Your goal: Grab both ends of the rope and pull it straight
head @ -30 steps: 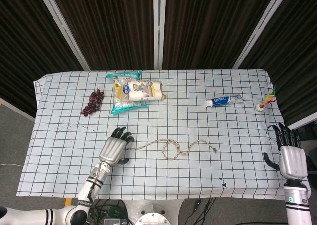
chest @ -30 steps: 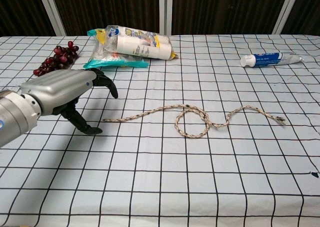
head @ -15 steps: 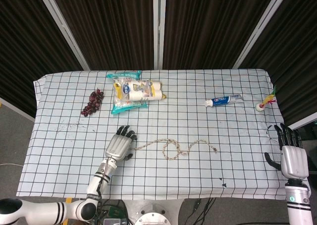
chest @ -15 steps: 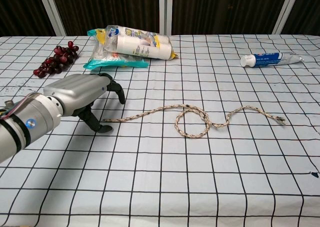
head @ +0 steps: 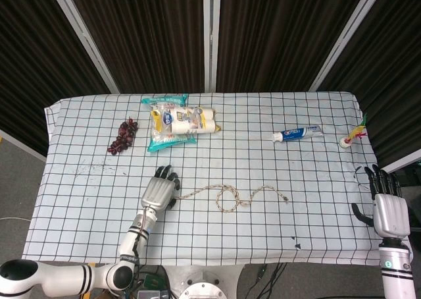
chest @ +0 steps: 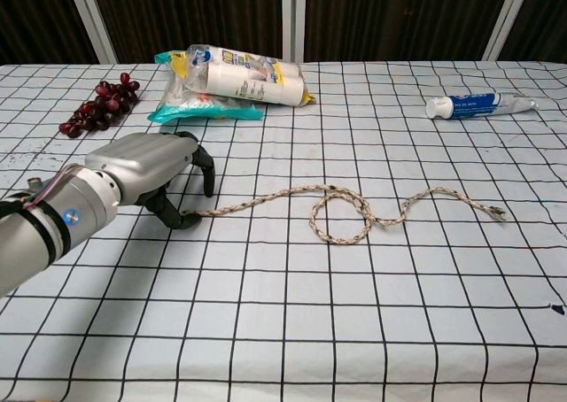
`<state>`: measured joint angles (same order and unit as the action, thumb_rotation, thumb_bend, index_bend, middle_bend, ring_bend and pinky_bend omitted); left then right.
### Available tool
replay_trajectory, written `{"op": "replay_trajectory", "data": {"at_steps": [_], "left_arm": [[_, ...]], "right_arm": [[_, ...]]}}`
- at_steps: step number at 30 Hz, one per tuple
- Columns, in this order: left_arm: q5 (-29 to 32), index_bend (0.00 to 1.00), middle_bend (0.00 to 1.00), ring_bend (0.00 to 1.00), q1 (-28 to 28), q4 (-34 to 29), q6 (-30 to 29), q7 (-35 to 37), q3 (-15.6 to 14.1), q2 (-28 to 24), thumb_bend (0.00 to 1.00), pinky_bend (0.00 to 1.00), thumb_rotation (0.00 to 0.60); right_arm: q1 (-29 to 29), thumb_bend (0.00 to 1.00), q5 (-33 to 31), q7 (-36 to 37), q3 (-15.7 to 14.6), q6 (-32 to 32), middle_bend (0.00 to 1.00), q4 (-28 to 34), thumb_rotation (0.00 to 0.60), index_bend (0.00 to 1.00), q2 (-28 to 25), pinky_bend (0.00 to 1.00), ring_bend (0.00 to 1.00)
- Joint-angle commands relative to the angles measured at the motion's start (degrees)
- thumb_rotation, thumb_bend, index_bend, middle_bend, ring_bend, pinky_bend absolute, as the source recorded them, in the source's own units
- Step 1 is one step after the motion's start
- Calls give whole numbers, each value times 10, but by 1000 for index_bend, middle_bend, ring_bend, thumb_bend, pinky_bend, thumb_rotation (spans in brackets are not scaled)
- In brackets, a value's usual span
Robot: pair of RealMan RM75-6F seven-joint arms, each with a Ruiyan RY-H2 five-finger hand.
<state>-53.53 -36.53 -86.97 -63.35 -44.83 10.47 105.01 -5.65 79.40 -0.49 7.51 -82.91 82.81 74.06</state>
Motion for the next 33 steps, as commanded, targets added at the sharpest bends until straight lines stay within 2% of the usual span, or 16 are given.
{"op": "replay_trajectory", "data": {"at_steps": [1, 14, 33], "left_arm": [[5, 439, 222, 0, -3, 4, -2, -1, -2, 2, 289, 84, 600], [2, 506, 242, 0, -9, 10, -21, -4, -16, 7, 346, 84, 600], [-7, 502, 243, 0, -14, 24, -25, -3, -27, 17, 339, 83, 600]], "right_arm": [[0, 220, 0, 0, 0, 0, 0, 0, 600, 0, 0, 0, 0], [-1, 220, -4, -1, 0, 3, 0, -2, 600, 0, 2, 0, 0], [-1, 220, -7, -1, 0, 5, 0, -5, 600, 0, 5, 0, 0]]}}
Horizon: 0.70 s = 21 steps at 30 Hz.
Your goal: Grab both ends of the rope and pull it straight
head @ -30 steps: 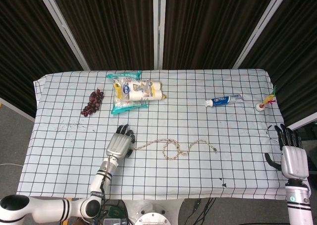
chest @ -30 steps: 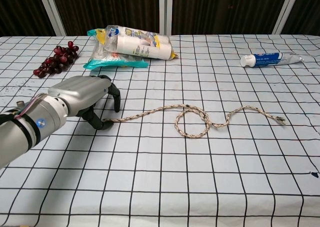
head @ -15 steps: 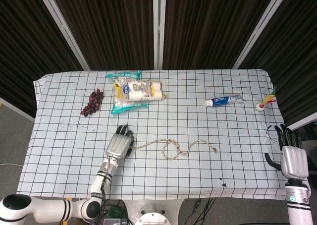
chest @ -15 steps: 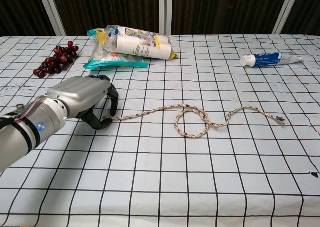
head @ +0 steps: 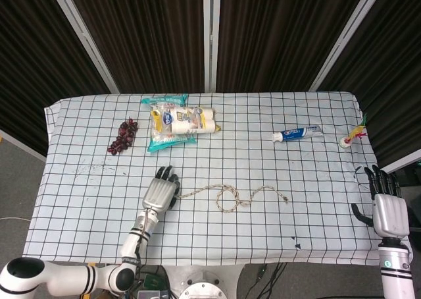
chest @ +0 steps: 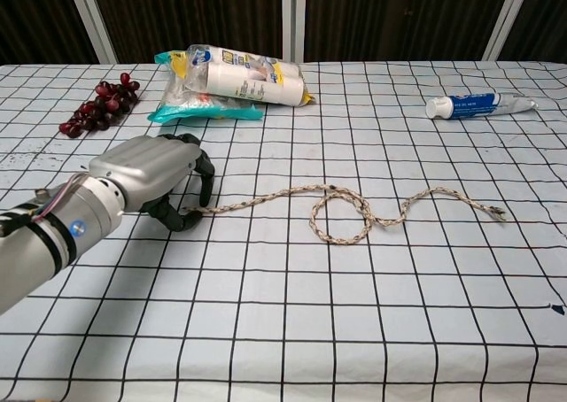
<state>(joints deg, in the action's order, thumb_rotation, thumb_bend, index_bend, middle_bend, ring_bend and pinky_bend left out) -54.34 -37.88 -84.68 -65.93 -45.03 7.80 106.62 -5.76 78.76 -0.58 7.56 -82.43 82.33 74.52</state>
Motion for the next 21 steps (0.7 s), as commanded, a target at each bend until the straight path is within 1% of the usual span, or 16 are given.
{"op": "replay_trajectory", "data": {"at_steps": [1, 6, 13, 21], "left_arm": [[2, 502, 243, 0, -1, 2, 1, -2, -1, 2, 339, 83, 600], [4, 515, 244, 0, -1, 6, -2, -3, -1, 7, 345, 83, 600], [3, 561, 253, 0, -2, 9, -6, -8, -2, 10, 376, 83, 600], [4, 579, 259, 0, -2, 8, -10, -12, -1, 10, 409, 83, 600]], "right_arm": [[0, 220, 0, 0, 0, 0, 0, -1, 600, 0, 0, 0, 0], [0, 220, -2, 2, 1, 1, 0, -3, 600, 0, 1, 0, 0], [0, 219, -3, 3, 1, 2, 0, -5, 600, 0, 2, 0, 0], [0, 220, -2, 3, 1, 0, 0, -4, 600, 0, 2, 0, 0]]}}
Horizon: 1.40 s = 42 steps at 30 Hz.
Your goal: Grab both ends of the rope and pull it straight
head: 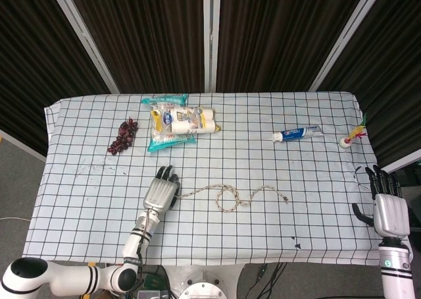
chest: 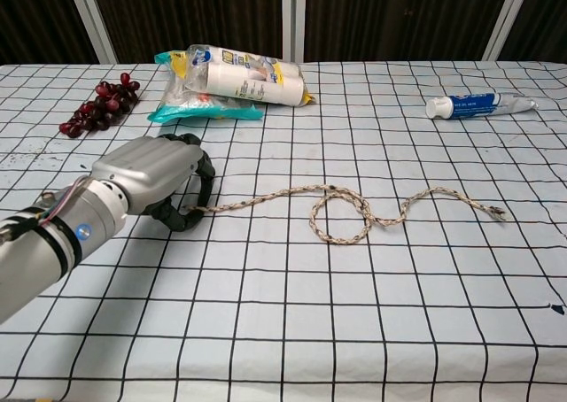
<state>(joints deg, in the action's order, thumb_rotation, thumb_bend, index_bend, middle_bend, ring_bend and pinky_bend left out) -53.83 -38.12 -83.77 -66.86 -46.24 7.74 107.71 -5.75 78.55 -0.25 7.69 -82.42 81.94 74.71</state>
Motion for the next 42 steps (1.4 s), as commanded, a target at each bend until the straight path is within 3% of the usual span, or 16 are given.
{"op": "replay_trajectory", "data": {"at_steps": [1, 18, 26, 42], "left_arm": [[-1, 582, 261, 0, 1, -2, -2, 0, 0, -1, 413, 83, 600], [-23, 592, 270, 0, 6, -34, -20, 8, 0, -17, 429, 83, 600], [-30, 593, 271, 0, 4, -38, -22, 4, 0, -22, 430, 83, 600], [-31, 597, 271, 0, 6, -34, -20, 13, 0, -23, 430, 82, 600]], "right_arm": [[0, 220, 0, 0, 0, 0, 0, 0, 600, 0, 0, 0, 0], [-27, 220, 21, -43, -9, 28, 7, 35, 600, 8, 12, 0, 0], [-70, 230, 1, -88, -3, 85, 15, 40, 600, 46, 67, 0, 0], [-128, 245, -48, -141, 32, 115, 63, -4, 600, 178, 175, 0, 0]]}}
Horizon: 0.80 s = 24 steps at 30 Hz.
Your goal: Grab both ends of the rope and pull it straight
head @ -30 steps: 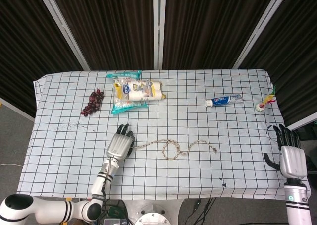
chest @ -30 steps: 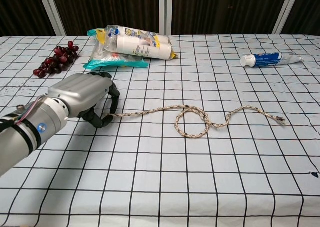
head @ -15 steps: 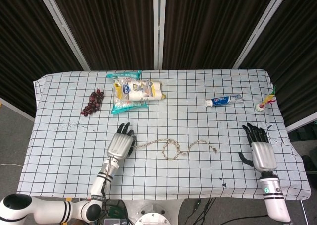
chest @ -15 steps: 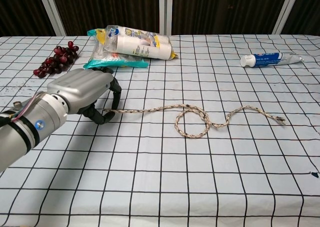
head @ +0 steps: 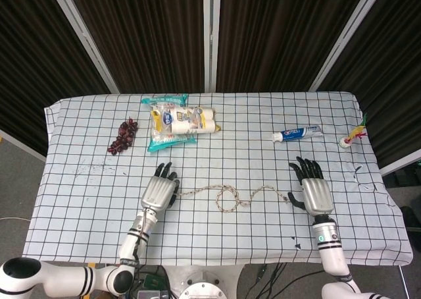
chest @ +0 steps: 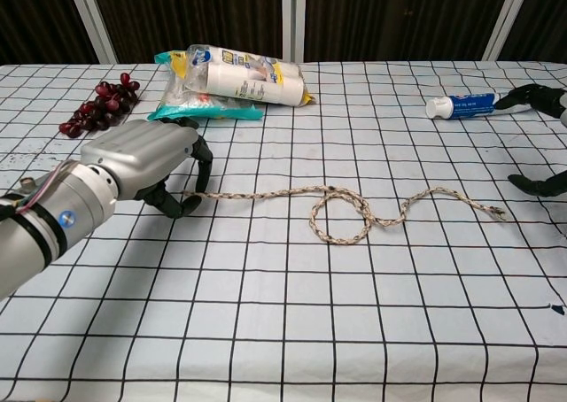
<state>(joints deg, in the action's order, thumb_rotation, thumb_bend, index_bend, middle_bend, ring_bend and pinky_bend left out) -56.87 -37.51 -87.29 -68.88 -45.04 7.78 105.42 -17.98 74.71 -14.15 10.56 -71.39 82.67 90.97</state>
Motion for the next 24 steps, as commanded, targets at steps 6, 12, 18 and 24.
{"op": "replay_trajectory", "data": {"at_steps": [6, 12, 18, 24], "left_arm": [[-2, 599, 271, 0, 1, 3, 1, 5, 1, 0, 430, 82, 600], [1, 600, 271, 0, 1, 4, -1, 1, 3, 0, 430, 82, 600], [6, 600, 271, 0, 2, 3, -1, -1, 4, -1, 430, 82, 600], [6, 601, 271, 0, 3, 1, -1, 2, 4, -5, 430, 82, 600]], "right_arm": [[-15, 248, -26, -2, 0, 21, 66, -42, 600, 179, 41, 0, 0], [-23, 254, -34, 0, -1, 30, 68, -66, 600, 183, 63, 0, 0], [-28, 259, -45, 0, -4, 42, 71, -74, 600, 188, 72, 0, 0], [-30, 259, -60, -5, -2, 49, 77, -75, 600, 241, 75, 0, 0]]}}
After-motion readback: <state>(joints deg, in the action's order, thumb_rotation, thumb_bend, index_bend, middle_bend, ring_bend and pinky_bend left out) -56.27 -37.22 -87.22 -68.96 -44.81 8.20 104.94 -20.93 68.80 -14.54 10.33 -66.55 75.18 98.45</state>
